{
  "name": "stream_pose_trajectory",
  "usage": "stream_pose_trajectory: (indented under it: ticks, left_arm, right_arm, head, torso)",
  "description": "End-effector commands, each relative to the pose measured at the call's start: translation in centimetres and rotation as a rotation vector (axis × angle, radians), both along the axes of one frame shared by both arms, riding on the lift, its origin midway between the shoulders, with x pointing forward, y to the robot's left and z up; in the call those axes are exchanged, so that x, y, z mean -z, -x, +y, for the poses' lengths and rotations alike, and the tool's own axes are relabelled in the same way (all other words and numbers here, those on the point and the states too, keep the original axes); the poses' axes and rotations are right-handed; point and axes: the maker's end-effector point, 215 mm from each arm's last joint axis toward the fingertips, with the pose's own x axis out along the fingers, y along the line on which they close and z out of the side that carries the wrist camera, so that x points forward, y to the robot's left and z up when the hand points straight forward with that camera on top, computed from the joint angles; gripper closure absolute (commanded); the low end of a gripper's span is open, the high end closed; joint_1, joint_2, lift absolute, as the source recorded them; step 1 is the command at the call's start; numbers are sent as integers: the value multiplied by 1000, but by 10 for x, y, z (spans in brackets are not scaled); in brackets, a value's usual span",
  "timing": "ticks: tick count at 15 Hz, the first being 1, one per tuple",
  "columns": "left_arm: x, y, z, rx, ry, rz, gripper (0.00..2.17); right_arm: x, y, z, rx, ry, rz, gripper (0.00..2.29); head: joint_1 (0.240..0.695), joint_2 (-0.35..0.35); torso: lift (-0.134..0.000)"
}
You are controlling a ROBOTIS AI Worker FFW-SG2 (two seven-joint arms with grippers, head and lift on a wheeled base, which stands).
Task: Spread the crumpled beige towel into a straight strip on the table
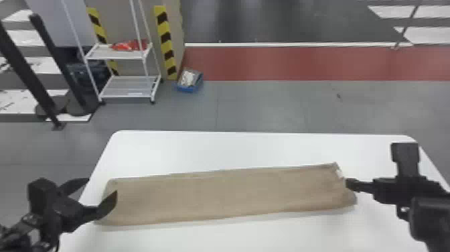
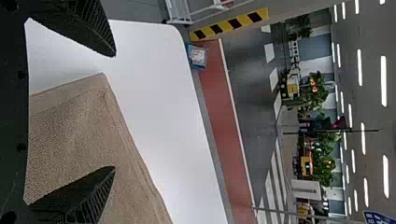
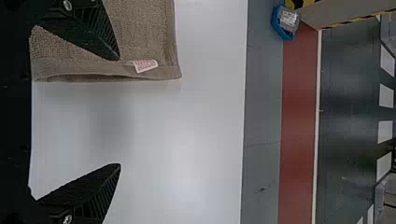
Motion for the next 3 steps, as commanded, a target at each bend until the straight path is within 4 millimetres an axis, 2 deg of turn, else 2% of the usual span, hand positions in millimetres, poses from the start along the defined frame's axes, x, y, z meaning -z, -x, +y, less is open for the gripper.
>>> stream_pose_trajectory:
  ticks: [1,3]
  left_arm:
    - [1,1,1,0,0,1,9]
    - [1,3,1,-3,2,3,9]
  right_arm:
    - [3,3,0,2,-2,7,70]
    - [5,5,0,1,-4,10,70]
  head:
    - [695,39]
    - [695,39]
  torso:
    - [0]
    - [0]
